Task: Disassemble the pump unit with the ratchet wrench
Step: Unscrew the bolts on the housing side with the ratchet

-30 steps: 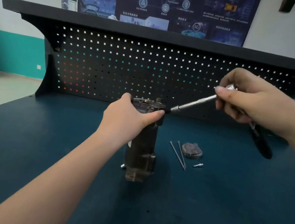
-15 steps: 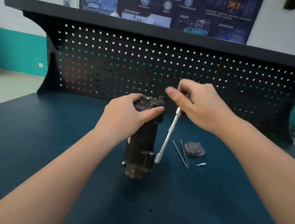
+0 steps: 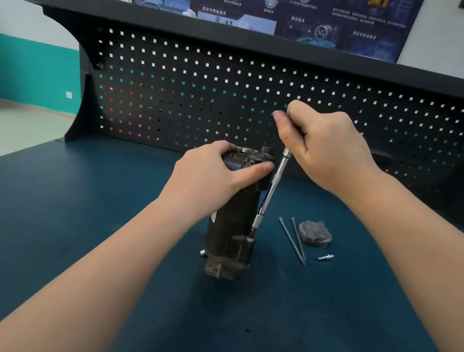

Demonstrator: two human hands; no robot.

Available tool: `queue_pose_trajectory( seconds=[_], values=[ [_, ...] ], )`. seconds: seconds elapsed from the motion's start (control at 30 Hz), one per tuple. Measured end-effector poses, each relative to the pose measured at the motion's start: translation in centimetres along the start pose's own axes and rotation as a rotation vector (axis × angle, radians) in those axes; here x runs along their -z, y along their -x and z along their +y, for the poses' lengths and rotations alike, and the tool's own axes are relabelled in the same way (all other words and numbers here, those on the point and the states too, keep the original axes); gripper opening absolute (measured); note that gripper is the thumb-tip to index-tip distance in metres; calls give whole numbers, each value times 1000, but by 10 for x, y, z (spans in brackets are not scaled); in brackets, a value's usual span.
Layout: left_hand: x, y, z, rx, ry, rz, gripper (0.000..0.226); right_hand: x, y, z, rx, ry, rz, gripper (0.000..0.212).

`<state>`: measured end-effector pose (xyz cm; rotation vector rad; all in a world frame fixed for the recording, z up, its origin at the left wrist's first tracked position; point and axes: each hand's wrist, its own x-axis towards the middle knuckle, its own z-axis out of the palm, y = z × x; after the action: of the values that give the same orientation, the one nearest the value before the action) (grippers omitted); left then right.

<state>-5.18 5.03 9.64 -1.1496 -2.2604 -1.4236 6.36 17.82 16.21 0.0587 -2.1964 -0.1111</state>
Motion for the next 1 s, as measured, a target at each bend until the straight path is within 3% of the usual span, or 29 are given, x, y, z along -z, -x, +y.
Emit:
queue_pose_trajectory(
  seconds=[0.2, 0.3, 0.4, 0.57, 0.63, 0.8, 1.0],
  values=[
    [0, 0, 1, -9, -15, -10, 49, -1, -9, 0, -2, -11, -97, 35],
    [1, -1, 1, 7, -30, -34, 68, -4, -17, 1, -144, 77, -275, 38],
    [3, -2, 3, 31, -45, -61, 83, 1, -22, -2, -183, 95, -342, 37],
    [5, -1, 5, 50, 12, -89, 70, 26, -31, -4, -206, -157, -506, 24],
    [3, 0, 4, 40, 9, -69, 67, 22, -31, -3, -246, -109, -509, 26],
    [-4, 5, 6, 7, -59, -20, 89, 13, -30, -3, -369, 8, -512, 37],
    [-13, 3, 10, 37, -117, -2, 77, 17, -37, -19, -247, 16, -483, 28]
  ],
)
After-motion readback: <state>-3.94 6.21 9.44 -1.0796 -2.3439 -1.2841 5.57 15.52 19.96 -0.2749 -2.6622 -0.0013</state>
